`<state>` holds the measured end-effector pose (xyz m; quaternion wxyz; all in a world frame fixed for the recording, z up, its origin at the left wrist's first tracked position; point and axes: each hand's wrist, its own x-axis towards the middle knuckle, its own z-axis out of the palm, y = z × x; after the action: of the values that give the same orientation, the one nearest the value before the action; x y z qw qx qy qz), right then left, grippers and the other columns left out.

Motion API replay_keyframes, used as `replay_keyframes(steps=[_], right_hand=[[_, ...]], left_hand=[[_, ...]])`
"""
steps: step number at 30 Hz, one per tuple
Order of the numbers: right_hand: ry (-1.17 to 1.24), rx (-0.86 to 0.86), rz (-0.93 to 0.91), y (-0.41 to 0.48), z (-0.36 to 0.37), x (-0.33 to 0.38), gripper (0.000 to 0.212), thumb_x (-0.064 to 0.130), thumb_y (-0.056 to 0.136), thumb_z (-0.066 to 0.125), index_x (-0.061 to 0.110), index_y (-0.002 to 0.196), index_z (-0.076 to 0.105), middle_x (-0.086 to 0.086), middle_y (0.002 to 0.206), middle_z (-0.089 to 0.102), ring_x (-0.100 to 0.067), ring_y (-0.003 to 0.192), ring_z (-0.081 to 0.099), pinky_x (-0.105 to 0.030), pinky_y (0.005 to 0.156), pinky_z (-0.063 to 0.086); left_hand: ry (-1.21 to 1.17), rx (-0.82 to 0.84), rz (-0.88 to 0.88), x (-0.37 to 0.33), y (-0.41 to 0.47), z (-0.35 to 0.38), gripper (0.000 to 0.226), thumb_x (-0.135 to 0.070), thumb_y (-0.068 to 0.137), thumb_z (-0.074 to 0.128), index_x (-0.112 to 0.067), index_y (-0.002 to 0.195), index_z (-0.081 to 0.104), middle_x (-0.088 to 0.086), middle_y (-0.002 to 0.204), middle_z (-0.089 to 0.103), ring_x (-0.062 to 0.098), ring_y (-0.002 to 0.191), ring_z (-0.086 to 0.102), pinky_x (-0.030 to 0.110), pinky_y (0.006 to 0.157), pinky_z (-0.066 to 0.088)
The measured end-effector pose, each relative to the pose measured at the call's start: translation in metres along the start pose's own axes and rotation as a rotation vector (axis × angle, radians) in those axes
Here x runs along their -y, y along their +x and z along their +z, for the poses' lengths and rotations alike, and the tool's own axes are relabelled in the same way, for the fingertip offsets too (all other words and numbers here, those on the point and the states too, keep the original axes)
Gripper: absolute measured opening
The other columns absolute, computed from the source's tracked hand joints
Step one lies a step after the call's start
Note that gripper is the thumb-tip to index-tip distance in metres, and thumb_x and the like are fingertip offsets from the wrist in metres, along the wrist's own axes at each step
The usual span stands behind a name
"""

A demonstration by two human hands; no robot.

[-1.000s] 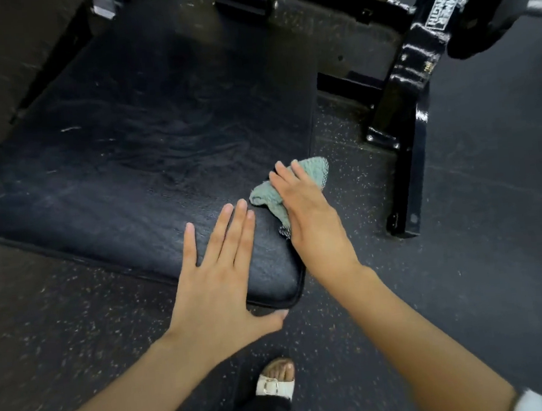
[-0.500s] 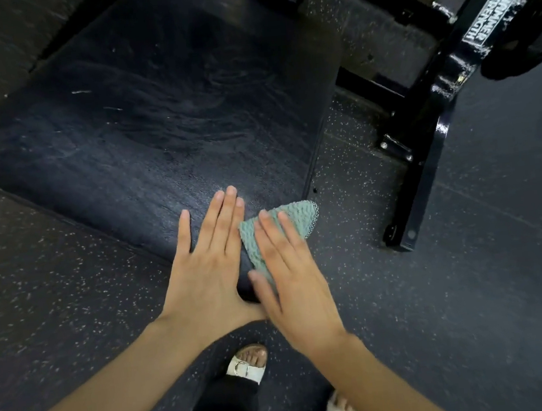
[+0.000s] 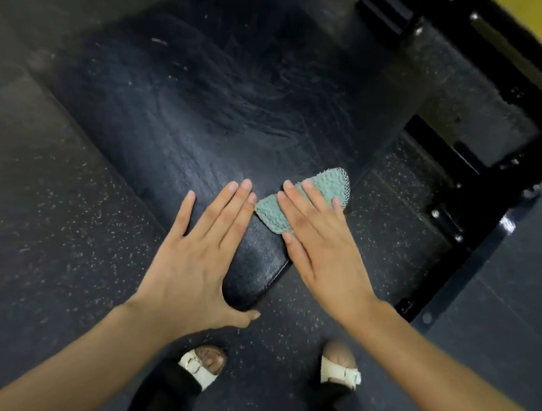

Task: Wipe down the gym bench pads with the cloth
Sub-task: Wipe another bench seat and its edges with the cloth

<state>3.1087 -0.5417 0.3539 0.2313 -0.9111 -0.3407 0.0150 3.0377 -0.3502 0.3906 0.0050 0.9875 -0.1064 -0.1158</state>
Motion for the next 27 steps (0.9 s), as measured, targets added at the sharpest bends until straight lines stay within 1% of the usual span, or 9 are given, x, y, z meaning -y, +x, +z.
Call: replay_keyframes(steps=[4, 7, 9, 11, 14, 17, 21, 24, 27], right_hand=[[0.081, 0.000, -0.125, 0.005, -0.002, -0.013, 0.047, 0.026, 0.102, 0.037, 0.011, 0.146, 0.043, -0.001, 0.155, 0.037, -0.018, 0.148, 0.021, -0.034, 0.123, 0.001], [0.105, 0.016, -0.201, 0.006, -0.004, -0.024, 0.046, 0.026, 0.103, 0.036, 0.011, 0.147, 0.043, 0.000, 0.156, 0.036, -0.017, 0.149, 0.021, -0.034, 0.123, 0.002], [0.129, 0.019, -0.235, 0.005, -0.005, -0.028, 0.046, 0.026, 0.104, 0.035, 0.012, 0.147, 0.042, 0.001, 0.156, 0.036, -0.016, 0.150, 0.021, -0.035, 0.124, 0.004], [0.155, 0.010, -0.258, 0.005, -0.004, -0.031, 0.045, 0.025, 0.104, 0.036, 0.012, 0.146, 0.044, 0.001, 0.156, 0.037, -0.016, 0.150, 0.021, -0.037, 0.124, 0.006], [0.191, -0.032, -0.282, 0.004, -0.001, -0.035, 0.043, 0.024, 0.104, 0.038, 0.011, 0.144, 0.047, 0.001, 0.153, 0.041, -0.017, 0.148, 0.026, -0.040, 0.124, 0.009], [0.238, -0.115, -0.309, 0.003, 0.007, -0.038, 0.040, 0.021, 0.103, 0.040, 0.010, 0.140, 0.051, 0.000, 0.149, 0.046, -0.017, 0.146, 0.032, -0.042, 0.123, 0.014], [0.286, -0.259, -0.367, 0.004, 0.021, -0.043, 0.036, 0.019, 0.102, 0.042, 0.011, 0.134, 0.057, 0.000, 0.143, 0.053, -0.016, 0.141, 0.039, -0.044, 0.120, 0.022], [0.305, -0.352, -0.434, 0.008, 0.029, -0.047, 0.034, 0.019, 0.100, 0.044, 0.015, 0.131, 0.058, 0.002, 0.137, 0.058, -0.015, 0.137, 0.045, -0.049, 0.114, 0.032], [0.310, -0.417, -0.519, 0.012, 0.032, -0.052, 0.033, 0.018, 0.099, 0.046, 0.013, 0.129, 0.060, 0.000, 0.133, 0.061, -0.018, 0.132, 0.050, -0.053, 0.107, 0.039]], left_hand=[[-0.048, -0.070, -0.193, -0.026, -0.007, 0.008, 0.133, -0.092, 0.062, 0.041, -0.001, 0.155, 0.015, 0.010, 0.165, 0.007, 0.023, 0.153, 0.007, 0.055, 0.120, 0.014], [-0.097, -0.145, -0.340, -0.050, -0.006, 0.014, 0.123, -0.092, 0.074, 0.028, -0.001, 0.155, 0.016, 0.010, 0.165, 0.008, 0.022, 0.153, 0.006, 0.054, 0.121, 0.014], [-0.115, -0.196, -0.391, -0.061, -0.006, 0.017, 0.108, -0.084, 0.085, 0.022, -0.002, 0.155, 0.018, 0.010, 0.165, 0.010, 0.021, 0.153, 0.007, 0.053, 0.121, 0.014], [-0.128, -0.259, -0.401, -0.066, -0.007, 0.021, 0.090, -0.070, 0.095, 0.018, -0.003, 0.155, 0.020, 0.010, 0.165, 0.012, 0.021, 0.153, 0.009, 0.050, 0.121, 0.014], [-0.133, -0.340, -0.405, -0.073, -0.009, 0.026, 0.073, -0.053, 0.103, 0.016, -0.002, 0.154, 0.023, 0.011, 0.164, 0.016, 0.022, 0.152, 0.013, 0.047, 0.121, 0.014], [-0.119, -0.415, -0.423, -0.079, -0.007, 0.032, 0.069, -0.047, 0.103, 0.019, -0.001, 0.153, 0.025, 0.012, 0.163, 0.019, 0.023, 0.152, 0.015, 0.045, 0.121, 0.013], [-0.092, -0.549, -0.463, -0.084, -0.003, 0.042, 0.071, -0.049, 0.100, 0.025, -0.001, 0.153, 0.025, 0.013, 0.163, 0.018, 0.022, 0.152, 0.014, 0.042, 0.122, 0.011], [-0.070, -0.655, -0.476, -0.087, -0.001, 0.049, 0.074, -0.051, 0.100, 0.026, -0.001, 0.154, 0.023, 0.012, 0.164, 0.016, 0.021, 0.152, 0.012, 0.042, 0.122, 0.011], [-0.021, -0.720, -0.479, -0.088, 0.000, 0.054, 0.076, -0.054, 0.099, 0.025, -0.001, 0.154, 0.022, 0.012, 0.164, 0.015, 0.021, 0.152, 0.010, 0.041, 0.123, 0.010]])
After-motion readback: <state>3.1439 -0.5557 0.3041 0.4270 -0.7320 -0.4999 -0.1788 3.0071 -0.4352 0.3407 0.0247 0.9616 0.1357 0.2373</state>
